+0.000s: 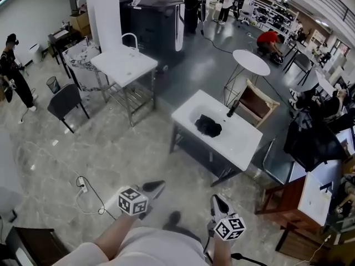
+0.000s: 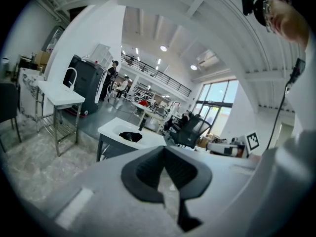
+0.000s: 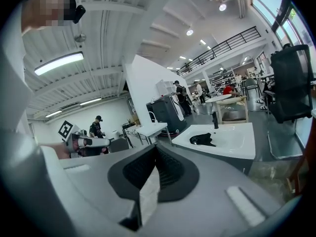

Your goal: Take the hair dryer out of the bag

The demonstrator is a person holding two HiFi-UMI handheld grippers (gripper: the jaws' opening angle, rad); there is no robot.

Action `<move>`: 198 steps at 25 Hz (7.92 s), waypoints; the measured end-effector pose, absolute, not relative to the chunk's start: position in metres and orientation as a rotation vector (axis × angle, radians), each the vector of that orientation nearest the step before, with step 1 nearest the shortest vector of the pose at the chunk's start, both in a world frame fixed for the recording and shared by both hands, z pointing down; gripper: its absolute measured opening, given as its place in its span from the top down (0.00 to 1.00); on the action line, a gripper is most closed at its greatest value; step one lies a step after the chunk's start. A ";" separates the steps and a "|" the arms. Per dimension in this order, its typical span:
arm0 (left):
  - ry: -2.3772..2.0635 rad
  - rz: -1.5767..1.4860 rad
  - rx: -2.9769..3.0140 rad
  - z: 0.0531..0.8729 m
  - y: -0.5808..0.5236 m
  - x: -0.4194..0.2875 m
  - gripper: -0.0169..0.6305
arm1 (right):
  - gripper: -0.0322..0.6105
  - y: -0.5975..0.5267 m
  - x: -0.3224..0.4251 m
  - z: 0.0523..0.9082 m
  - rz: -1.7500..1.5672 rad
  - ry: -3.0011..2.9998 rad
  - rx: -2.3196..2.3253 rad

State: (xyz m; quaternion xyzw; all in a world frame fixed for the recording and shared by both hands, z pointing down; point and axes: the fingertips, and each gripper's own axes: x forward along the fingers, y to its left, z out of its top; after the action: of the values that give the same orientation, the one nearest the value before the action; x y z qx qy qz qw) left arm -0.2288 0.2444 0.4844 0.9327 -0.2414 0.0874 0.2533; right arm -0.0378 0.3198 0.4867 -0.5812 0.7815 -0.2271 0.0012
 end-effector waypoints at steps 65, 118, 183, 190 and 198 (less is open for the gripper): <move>-0.422 0.294 2.517 0.517 -0.116 -0.071 0.98 | 0.94 0.004 0.104 0.513 -0.798 2.239 -2.125; -0.718 0.395 2.352 0.607 -0.253 0.067 0.98 | 0.94 -0.210 0.215 0.630 -1.053 2.760 -1.679; -0.646 1.471 1.843 0.898 -0.290 0.152 0.64 | 0.87 -0.259 0.250 0.794 -1.366 2.884 -1.561; -0.711 1.369 1.907 0.870 -0.301 0.139 0.65 | 0.84 -0.266 0.254 0.791 -1.329 2.873 -1.649; -0.738 1.279 1.950 0.841 -0.297 0.132 0.65 | 0.65 -0.269 0.247 0.793 -1.320 2.908 -1.672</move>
State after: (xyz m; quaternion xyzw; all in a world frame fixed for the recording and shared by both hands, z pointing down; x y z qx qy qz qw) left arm 0.1318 -0.2969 0.8412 0.7494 -0.2835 0.4916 0.3411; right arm 0.2475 -0.2687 0.7931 -0.4515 0.7851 -0.3564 -0.2297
